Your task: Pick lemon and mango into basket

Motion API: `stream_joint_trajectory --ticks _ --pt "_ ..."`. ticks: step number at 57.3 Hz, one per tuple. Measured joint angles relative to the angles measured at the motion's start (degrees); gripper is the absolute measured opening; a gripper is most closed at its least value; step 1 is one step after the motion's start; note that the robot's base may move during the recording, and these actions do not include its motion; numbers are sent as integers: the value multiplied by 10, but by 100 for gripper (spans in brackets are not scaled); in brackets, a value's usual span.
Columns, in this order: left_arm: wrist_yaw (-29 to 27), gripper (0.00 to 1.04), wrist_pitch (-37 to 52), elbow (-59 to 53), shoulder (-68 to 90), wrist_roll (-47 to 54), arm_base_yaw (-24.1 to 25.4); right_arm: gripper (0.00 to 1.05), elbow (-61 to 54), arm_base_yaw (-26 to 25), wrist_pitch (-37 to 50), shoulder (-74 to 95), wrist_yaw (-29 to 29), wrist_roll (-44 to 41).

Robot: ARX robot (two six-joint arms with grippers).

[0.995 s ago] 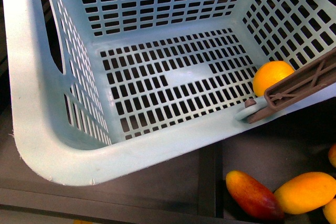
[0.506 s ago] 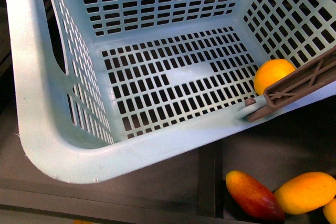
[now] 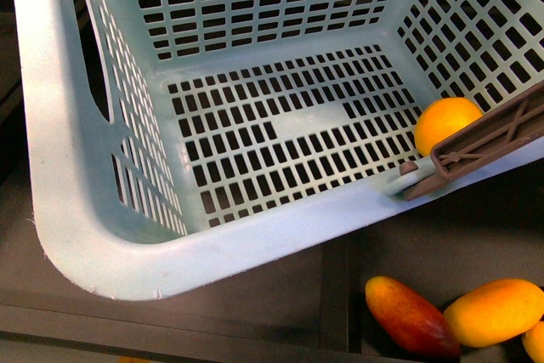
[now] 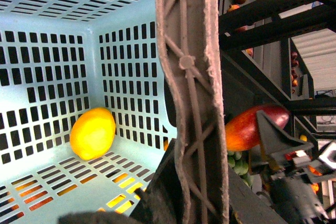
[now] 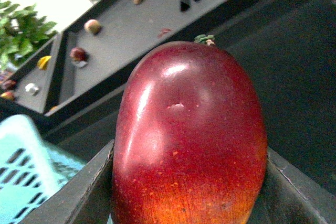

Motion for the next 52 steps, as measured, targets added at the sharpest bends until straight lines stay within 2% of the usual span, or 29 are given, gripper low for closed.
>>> stream_joint_trajectory --ticks 12,25,42,50,52 --pt "-2 7 0 0 0 0 0 65 -9 109 -12 -72 19 14" --pt "0 7 0 0 0 0 0 65 -5 238 -10 -66 97 12" --pt "-1 7 0 0 0 0 0 66 7 303 0 0 150 -6" --pt "-1 7 0 0 0 0 0 96 4 295 -5 -13 153 -14" --pt "-1 7 0 0 0 0 0 97 2 290 -9 -22 153 -15"
